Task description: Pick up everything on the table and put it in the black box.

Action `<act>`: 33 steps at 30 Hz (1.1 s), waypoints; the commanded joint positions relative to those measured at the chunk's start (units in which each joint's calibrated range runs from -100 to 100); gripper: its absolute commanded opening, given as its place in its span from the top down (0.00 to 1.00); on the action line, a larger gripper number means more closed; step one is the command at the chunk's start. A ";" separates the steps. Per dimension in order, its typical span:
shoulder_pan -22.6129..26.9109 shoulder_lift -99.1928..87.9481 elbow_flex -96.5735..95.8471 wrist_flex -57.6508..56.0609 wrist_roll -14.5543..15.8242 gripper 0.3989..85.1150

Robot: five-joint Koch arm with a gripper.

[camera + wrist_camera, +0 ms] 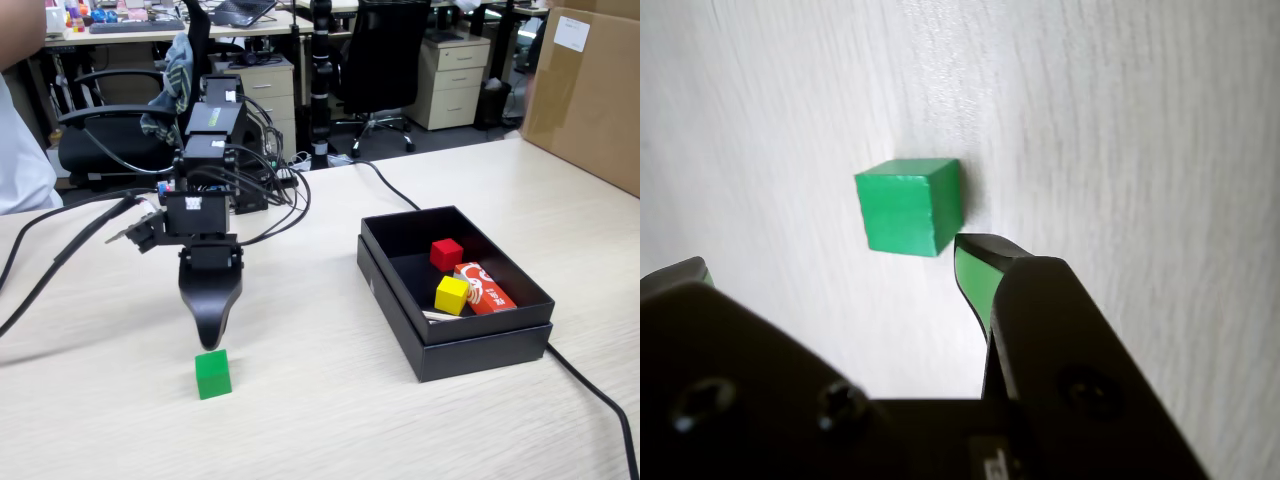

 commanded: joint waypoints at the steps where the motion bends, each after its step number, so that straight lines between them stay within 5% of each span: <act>1: -0.34 0.88 6.77 -0.21 -0.59 0.44; 15: -0.49 11.56 12.57 -0.21 -0.78 0.45; 19: -0.44 12.13 12.57 -0.90 -1.27 0.53; 27: -0.24 13.05 12.57 -4.53 -2.15 0.54; 30: -0.34 13.16 12.57 -4.96 -2.34 0.66; 33: -0.39 13.16 12.57 -6.25 -2.49 0.67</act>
